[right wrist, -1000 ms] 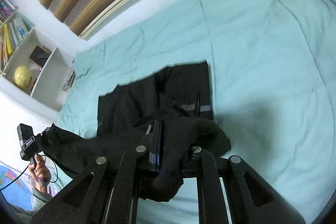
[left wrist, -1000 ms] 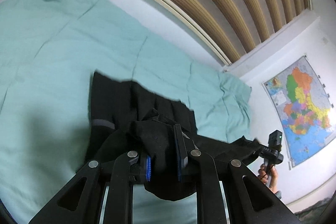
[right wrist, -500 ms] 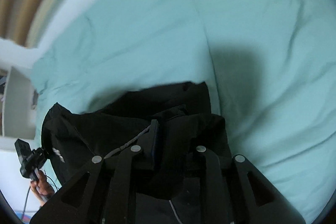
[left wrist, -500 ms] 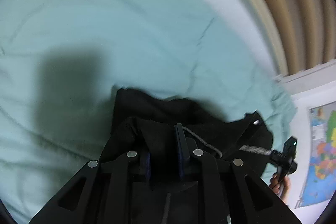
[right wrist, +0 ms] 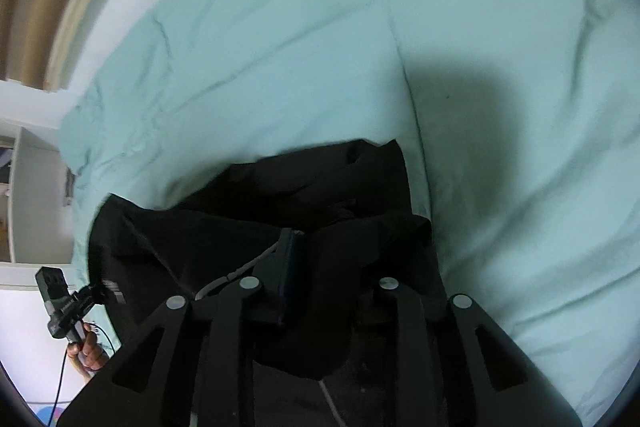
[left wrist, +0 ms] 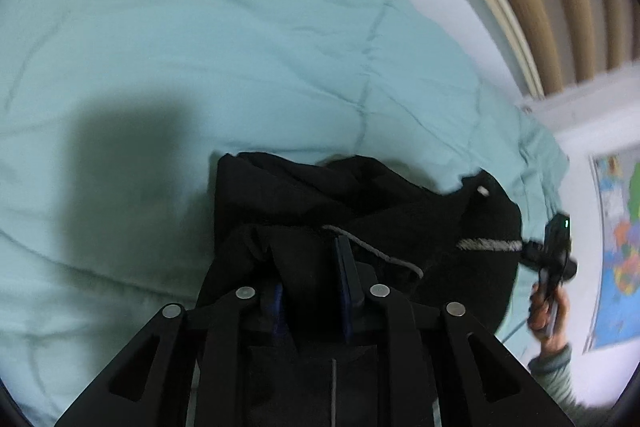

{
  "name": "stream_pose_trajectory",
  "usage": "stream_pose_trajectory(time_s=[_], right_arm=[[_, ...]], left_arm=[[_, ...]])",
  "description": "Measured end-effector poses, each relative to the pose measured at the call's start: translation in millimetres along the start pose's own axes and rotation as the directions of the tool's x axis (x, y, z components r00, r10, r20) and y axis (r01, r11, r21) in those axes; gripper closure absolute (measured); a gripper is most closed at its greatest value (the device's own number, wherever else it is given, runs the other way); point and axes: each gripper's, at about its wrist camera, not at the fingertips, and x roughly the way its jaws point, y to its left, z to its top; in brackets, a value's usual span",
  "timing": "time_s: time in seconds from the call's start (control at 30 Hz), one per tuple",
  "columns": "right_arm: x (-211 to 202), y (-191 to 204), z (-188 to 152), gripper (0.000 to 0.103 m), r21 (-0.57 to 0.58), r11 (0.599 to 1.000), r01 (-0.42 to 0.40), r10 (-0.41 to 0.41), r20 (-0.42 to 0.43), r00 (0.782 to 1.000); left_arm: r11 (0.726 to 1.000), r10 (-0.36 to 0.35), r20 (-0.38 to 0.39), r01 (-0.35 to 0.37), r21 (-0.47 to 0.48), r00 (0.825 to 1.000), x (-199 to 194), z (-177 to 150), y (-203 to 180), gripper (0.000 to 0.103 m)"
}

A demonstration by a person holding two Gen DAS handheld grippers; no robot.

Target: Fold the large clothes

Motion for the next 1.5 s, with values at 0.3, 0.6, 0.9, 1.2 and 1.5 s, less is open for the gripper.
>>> stream_pose_trajectory(time_s=[0.3, 0.6, 0.9, 1.2, 1.5], right_arm=[[-96.1, 10.5, -28.8, 0.023, -0.049, 0.997, -0.067, 0.073, 0.136, 0.988], [-58.6, 34.8, -30.9, 0.017, -0.245, 0.955, 0.168, -0.120, 0.198, 0.973], [17.3, 26.0, 10.1, 0.017, -0.419, 0.873, 0.250, -0.187, 0.188, 0.964], [57.8, 15.4, 33.6, 0.064, -0.417, 0.900, 0.126, -0.089, 0.106, 0.990], [-24.9, 41.1, -11.9, 0.088, -0.407, 0.827, 0.388, -0.195, 0.439, 0.877]], left_arm=[[0.998, -0.059, 0.122, 0.057, 0.017, 0.991, -106.7, -27.5, 11.5, 0.026], [0.992, 0.106, 0.097, -0.112, 0.057, 0.990, -48.9, -14.1, 9.9, 0.025], [0.980, 0.151, 0.034, -0.154, 0.129, 0.988, 11.0, 12.8, 15.1, 0.025], [0.994, 0.085, 0.098, -0.091, 0.059, 0.992, 33.3, 27.9, 18.1, 0.044], [0.998, 0.000, 0.280, -0.018, 0.061, 0.960, -30.1, 12.4, -20.2, 0.091]])
